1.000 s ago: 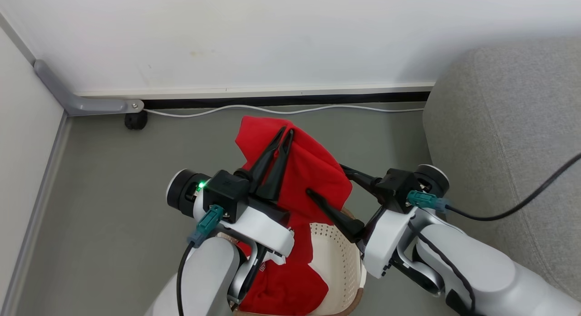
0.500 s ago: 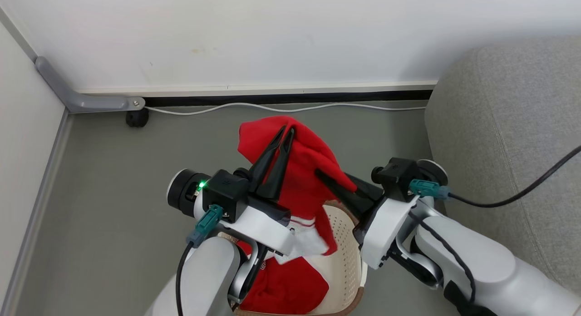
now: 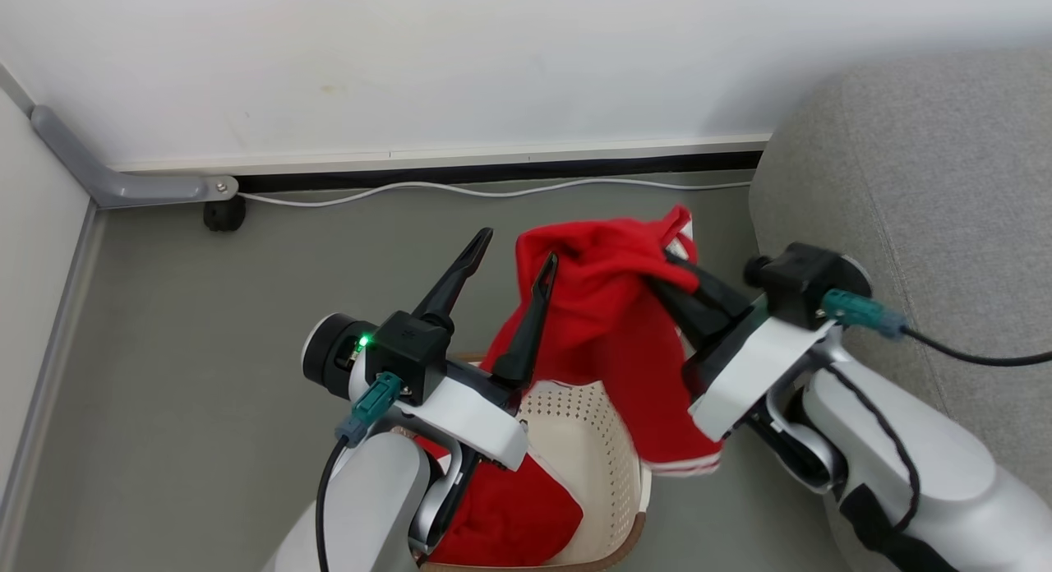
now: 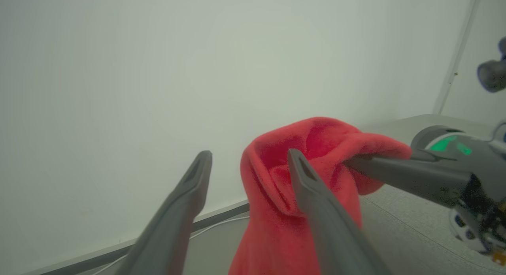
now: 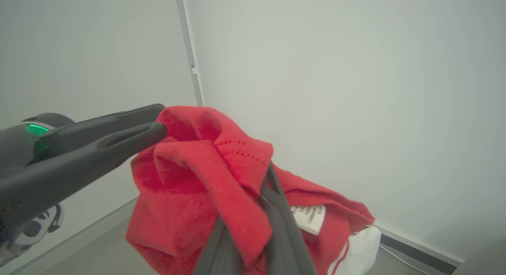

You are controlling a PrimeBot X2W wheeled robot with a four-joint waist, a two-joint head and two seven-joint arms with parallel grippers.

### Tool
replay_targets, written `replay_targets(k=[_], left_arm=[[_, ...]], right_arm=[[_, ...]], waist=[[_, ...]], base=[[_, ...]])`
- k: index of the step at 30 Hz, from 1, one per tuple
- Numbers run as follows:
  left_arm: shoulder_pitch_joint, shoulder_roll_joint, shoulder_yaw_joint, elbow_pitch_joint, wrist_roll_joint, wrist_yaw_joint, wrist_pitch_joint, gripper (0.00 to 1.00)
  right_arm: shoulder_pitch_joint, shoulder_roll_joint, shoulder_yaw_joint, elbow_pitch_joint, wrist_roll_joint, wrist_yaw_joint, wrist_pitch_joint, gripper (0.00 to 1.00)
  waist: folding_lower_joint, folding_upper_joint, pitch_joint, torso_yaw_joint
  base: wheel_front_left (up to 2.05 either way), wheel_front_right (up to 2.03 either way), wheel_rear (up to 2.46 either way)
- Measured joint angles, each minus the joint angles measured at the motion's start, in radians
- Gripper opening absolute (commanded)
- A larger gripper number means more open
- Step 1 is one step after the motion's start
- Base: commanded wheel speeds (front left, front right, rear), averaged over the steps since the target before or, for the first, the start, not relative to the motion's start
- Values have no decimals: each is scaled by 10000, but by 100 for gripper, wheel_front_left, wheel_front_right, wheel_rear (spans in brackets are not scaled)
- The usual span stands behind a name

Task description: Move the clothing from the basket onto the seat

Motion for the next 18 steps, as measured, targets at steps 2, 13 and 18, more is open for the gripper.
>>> replay_targets(k=[2, 13, 18], left_arm=[[27, 2, 0, 77, 0, -73, 2, 100], [201, 8, -10, 746, -71, -453, 2, 100], [216, 6, -10, 897, -71, -520, 2, 100]], right_arm=[[92, -54, -454, -209, -77, 0, 2, 0], [582, -153, -2222, -844, -579, 0, 2, 0], [713, -107, -2669, -924, -642, 0, 2, 0]], waist=[[0, 0, 10, -57], [0, 0, -22, -546], [0, 0, -83, -1010]], base=[[0, 0, 0], [0, 0, 0], [0, 0, 0]])
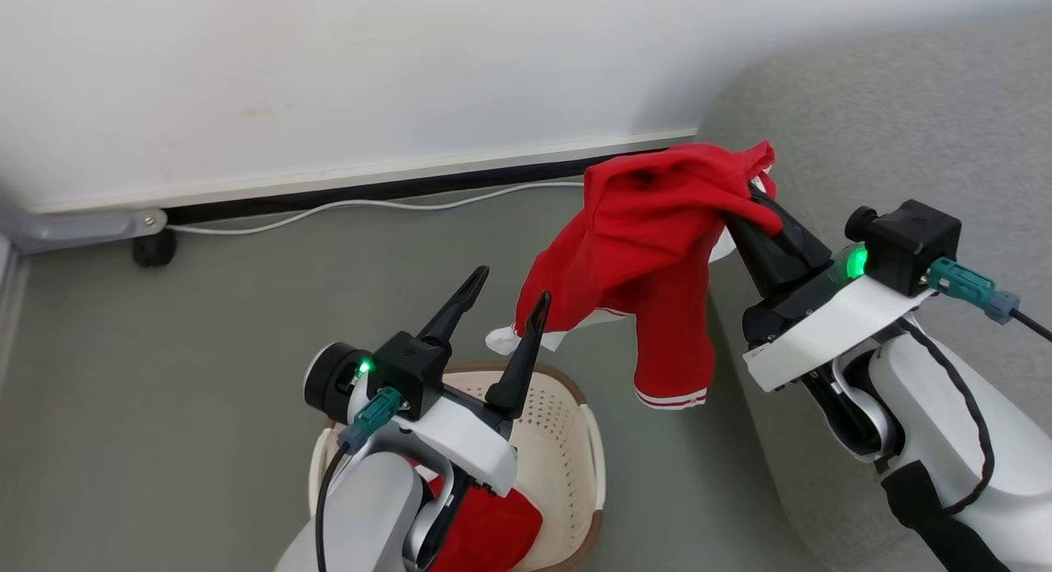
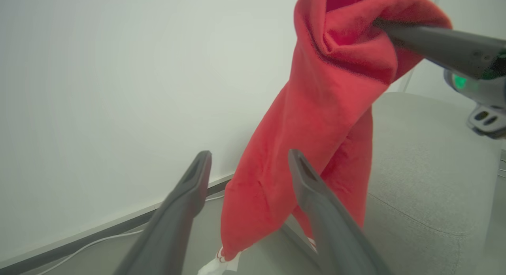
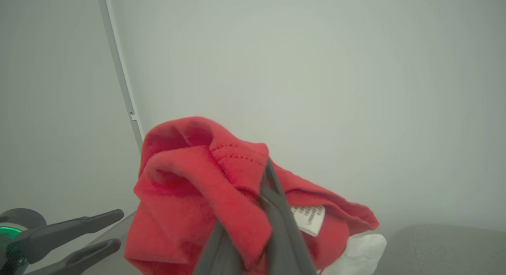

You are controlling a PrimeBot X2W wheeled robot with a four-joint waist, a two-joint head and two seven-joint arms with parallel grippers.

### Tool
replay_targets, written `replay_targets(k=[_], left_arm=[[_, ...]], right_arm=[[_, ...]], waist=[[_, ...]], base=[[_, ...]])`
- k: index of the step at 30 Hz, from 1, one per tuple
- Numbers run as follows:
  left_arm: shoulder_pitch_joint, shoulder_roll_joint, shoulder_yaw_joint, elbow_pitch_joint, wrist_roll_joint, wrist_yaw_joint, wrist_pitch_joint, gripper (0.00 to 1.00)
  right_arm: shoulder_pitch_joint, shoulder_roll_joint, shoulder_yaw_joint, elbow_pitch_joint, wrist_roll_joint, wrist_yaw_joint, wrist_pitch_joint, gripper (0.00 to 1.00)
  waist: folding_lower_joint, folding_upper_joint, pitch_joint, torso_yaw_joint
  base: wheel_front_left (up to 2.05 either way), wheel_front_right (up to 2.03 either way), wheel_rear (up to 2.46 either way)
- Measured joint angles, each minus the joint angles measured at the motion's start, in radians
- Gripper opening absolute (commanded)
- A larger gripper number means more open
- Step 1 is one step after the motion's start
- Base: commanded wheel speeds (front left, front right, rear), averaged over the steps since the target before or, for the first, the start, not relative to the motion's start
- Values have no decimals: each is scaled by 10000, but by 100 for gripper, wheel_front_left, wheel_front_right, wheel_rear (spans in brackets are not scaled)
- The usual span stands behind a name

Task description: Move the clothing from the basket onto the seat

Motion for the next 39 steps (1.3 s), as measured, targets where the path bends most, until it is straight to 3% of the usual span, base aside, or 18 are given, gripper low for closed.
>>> replay_targets(k=[9, 21, 24, 32, 39], left_arm=[[250, 6, -169, 238, -360, -128, 0, 100], [252, 10, -29, 439, -433, -259, 0, 100], [250, 8, -128, 466, -433, -382, 0, 100], [96, 27, -679, 738, -552, -522, 0, 100], [-209, 23, -888, 819, -625, -518, 0, 100]], right_arm=[[77, 81, -529, -15, -48, 0, 0, 0], [263, 217, -890, 10, -48, 0, 0, 0], [409, 119, -1392, -42, -50, 0, -2, 0], [1201, -169, -2775, -639, -307, 0, -2, 0], [1534, -320, -3317, -763, -608, 0, -2, 0]], waist=[[0, 0, -175, -1267], [0, 0, -502, -3534], [0, 0, -542, -4012], [0, 0, -325, -4344], [0, 0, -11, -4381]], base=[[0, 0, 0], [0, 0, 0], [0, 0, 0], [0, 0, 0], [0, 0, 0]])
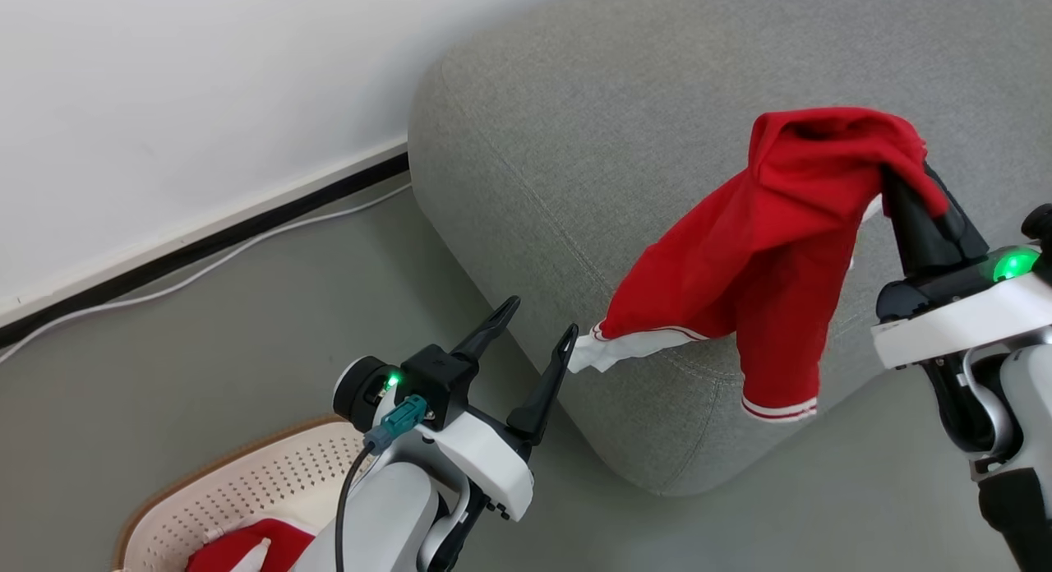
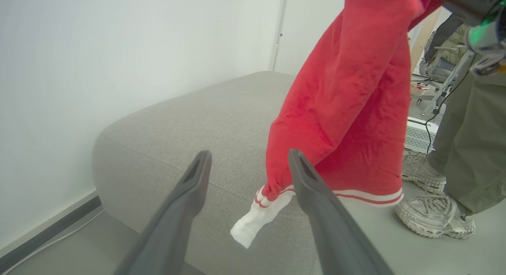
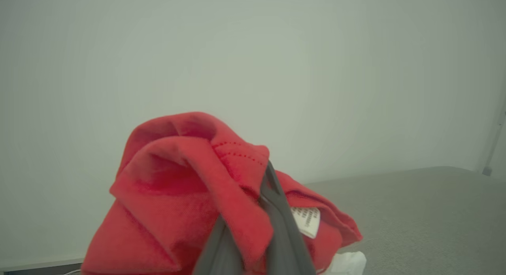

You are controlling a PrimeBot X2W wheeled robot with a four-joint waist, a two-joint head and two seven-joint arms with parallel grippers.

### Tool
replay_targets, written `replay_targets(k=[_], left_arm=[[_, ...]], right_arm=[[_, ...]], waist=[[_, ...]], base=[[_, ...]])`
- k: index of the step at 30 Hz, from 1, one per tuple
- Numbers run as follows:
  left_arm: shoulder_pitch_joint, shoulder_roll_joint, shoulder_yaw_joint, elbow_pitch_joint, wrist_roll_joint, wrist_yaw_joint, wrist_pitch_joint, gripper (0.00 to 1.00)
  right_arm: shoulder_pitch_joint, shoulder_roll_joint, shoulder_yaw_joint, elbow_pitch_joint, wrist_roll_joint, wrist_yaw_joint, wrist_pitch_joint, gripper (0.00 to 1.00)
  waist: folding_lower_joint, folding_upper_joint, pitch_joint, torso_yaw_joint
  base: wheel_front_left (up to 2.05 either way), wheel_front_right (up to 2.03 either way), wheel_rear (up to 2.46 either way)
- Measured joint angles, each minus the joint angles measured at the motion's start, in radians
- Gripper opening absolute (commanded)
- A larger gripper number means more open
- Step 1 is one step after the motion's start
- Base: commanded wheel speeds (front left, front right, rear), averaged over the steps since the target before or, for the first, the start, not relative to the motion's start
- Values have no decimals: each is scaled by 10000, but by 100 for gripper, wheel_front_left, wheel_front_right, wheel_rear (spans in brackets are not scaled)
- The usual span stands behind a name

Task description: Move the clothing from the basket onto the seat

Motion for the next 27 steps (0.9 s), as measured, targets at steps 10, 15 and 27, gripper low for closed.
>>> replay_targets(k=[10, 15, 27], left_arm=[[-218, 25, 35, 125, 280, 328, 0, 100], [-656, 35, -29, 79, 479, 384, 0, 100], [-1726, 79, -798, 334, 564, 639, 0, 100]], right_arm=[[-1775, -445, -261, 892, 50, 0, 0, 0], [-2602, -869, -652, 1482, 201, 0, 0, 0], [-4588, -1570, -1802, 3129, 79, 2, 0, 0]], waist=[[0, 0, 1079, 3], [0, 0, 1807, 161], [0, 0, 3703, 876]], base=[[0, 0, 0], [0, 0, 0], [0, 0, 0]])
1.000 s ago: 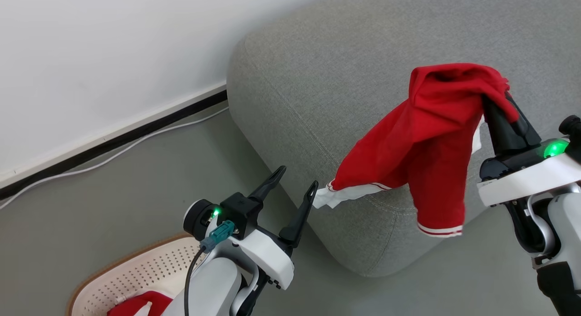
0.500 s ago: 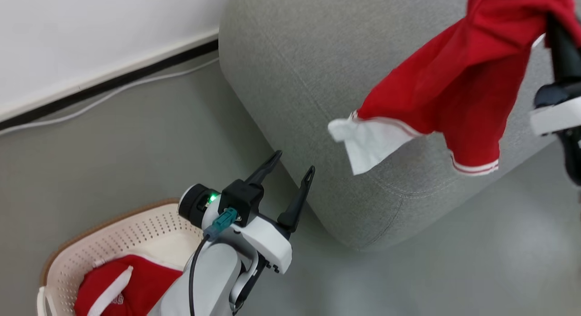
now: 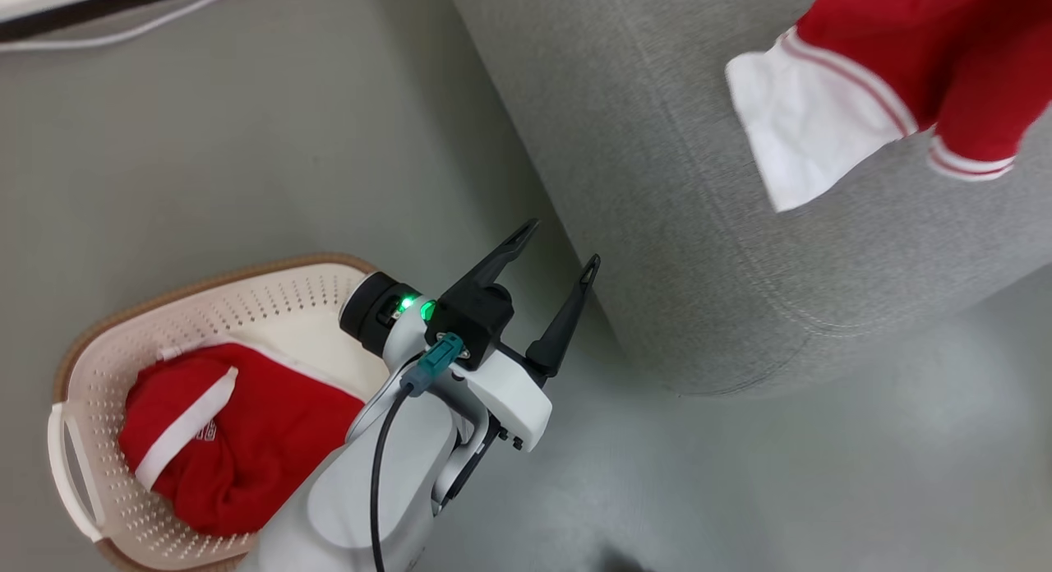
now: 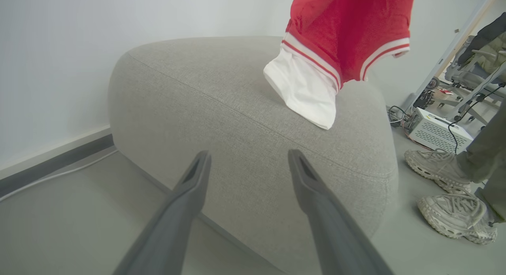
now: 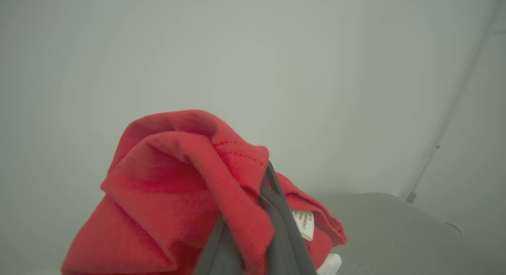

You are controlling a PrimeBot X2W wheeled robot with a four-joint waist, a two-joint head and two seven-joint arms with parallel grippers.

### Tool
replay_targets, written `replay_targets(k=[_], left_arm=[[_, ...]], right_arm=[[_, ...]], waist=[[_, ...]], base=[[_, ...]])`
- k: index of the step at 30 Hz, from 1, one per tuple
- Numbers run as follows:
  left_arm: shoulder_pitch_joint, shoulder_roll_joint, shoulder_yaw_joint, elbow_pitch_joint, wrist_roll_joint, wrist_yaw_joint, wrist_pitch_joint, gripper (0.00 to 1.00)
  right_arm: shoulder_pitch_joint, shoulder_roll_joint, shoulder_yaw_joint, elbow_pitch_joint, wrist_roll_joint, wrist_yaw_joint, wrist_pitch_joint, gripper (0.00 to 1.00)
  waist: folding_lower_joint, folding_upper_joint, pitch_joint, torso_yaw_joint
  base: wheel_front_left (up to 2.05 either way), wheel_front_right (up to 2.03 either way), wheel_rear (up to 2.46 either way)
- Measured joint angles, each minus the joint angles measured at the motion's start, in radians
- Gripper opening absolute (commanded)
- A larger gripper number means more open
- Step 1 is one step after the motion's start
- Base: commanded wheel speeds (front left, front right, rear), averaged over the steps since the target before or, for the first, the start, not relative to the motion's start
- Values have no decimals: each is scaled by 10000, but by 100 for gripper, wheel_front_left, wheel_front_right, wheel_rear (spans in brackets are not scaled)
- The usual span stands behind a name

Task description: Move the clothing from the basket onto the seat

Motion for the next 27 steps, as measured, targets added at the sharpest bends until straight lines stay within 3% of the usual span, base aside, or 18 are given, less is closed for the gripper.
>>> replay_targets(k=[18, 23, 27], left_arm=[[-848, 27, -1080, 370, 0, 548, 0, 100], [-848, 29, -1151, 376, 0, 562, -2, 100], [-848, 29, -1304, 357, -8, 616, 0, 100]], right_arm=[[-3125, -1450, -1918, 1707, -790, 12, -2, 0], [-3288, -1521, -2552, 2219, -1156, 12, -4, 0], [-3171, -1183, -2746, 2579, -1076, 12, -4, 0]], waist=[[0, 0, 2230, 931], [0, 0, 2491, 1142], [0, 0, 2607, 1250]], base=[[0, 0, 0], [0, 0, 0], [0, 0, 0]])
